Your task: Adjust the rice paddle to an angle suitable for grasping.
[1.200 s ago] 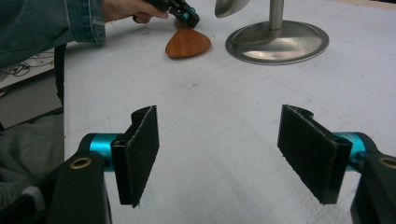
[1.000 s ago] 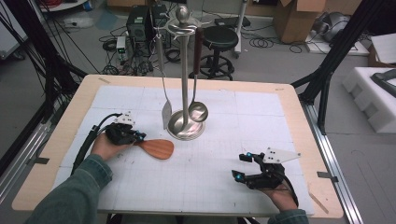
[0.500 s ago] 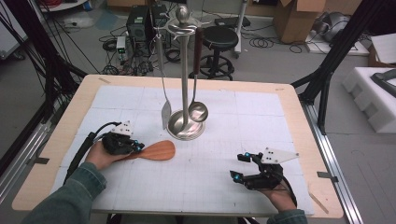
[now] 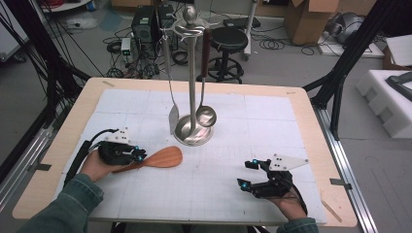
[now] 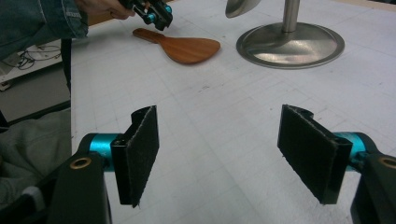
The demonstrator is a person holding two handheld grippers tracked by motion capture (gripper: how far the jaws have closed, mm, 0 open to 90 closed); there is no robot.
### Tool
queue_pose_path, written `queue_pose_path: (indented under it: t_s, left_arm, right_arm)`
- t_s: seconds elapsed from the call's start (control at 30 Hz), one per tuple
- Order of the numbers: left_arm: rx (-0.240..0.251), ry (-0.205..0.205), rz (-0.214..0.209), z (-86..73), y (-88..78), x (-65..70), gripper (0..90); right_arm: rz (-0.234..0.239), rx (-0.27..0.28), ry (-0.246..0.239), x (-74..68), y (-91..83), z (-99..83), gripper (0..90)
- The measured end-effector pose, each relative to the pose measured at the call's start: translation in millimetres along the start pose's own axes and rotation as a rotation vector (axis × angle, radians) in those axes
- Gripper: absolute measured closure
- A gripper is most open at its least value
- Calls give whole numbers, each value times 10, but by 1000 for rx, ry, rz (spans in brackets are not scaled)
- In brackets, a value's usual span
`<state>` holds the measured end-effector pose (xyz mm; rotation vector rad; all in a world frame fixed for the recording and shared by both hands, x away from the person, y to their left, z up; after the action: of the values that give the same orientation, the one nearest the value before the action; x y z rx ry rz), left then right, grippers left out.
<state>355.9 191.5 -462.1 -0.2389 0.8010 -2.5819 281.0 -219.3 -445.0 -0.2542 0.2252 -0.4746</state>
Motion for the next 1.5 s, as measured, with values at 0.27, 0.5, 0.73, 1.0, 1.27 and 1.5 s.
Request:
queue_pose_path:
  t_s: [0.27,0.5,0.73,1.0,1.27,1.5]
  left_arm:
    - [-20,6,-2,-127,-75,10,640]
    - [-23,-10,-10,-187,-67,1,609]
    - [-40,20,-37,-220,-38,51,581]
    - [-42,50,-35,-247,1,71,611]
    - [-46,65,-38,-230,5,88,650]
    - [-38,74,-60,-208,43,141,650]
  right_arm:
    - [1,-1,0,-10,11,-6,291]
    - [1,-5,-1,-6,20,-15,291]
    - [4,-5,1,-21,18,-15,291]
    - [8,-4,1,-34,11,-17,291]
    - [12,-7,-6,-47,27,-16,291]
    - [18,-17,-4,-49,42,-24,291]
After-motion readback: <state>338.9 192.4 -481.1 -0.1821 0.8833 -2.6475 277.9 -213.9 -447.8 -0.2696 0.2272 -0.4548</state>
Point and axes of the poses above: each handheld gripper's, and its own axes: y roughly forward along the jaws, z roughly out of its top, x roughly to its right, the point moved 6 cm from there along y, roughly forward along the jaws, and after that the axes turned 7 degrees about x, right-handed, at the moved point
